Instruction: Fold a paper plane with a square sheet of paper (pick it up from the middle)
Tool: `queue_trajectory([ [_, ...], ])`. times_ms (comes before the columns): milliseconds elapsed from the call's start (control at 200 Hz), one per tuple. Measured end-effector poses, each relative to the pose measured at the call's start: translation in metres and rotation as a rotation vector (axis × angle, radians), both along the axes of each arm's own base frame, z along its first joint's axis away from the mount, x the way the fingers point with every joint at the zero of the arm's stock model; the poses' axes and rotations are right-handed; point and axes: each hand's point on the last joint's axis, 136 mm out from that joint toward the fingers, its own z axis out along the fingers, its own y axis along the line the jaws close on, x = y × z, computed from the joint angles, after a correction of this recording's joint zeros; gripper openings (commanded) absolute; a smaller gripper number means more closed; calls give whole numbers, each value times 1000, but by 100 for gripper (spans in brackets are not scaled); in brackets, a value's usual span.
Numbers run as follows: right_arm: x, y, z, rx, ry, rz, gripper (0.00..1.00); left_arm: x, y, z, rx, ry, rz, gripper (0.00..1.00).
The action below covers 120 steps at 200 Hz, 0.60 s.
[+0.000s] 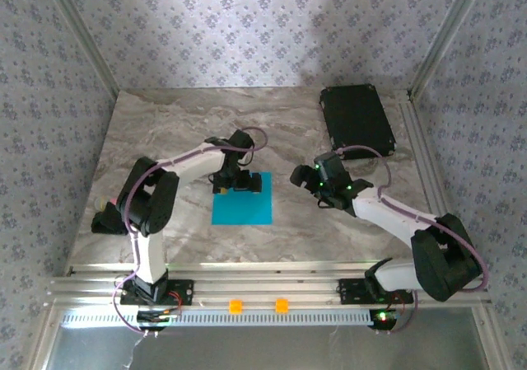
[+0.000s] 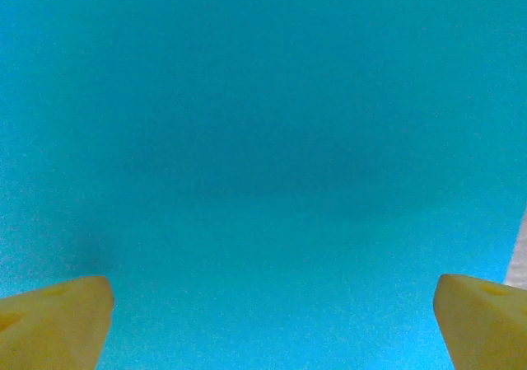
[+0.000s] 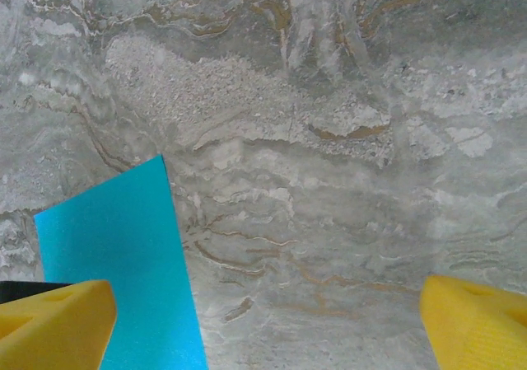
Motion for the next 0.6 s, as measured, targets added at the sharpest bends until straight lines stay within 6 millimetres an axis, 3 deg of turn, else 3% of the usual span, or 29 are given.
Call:
queue_trajectory([
  [600, -3, 1, -4, 11, 28, 35, 99, -2, 3, -14, 113, 20, -5, 100],
])
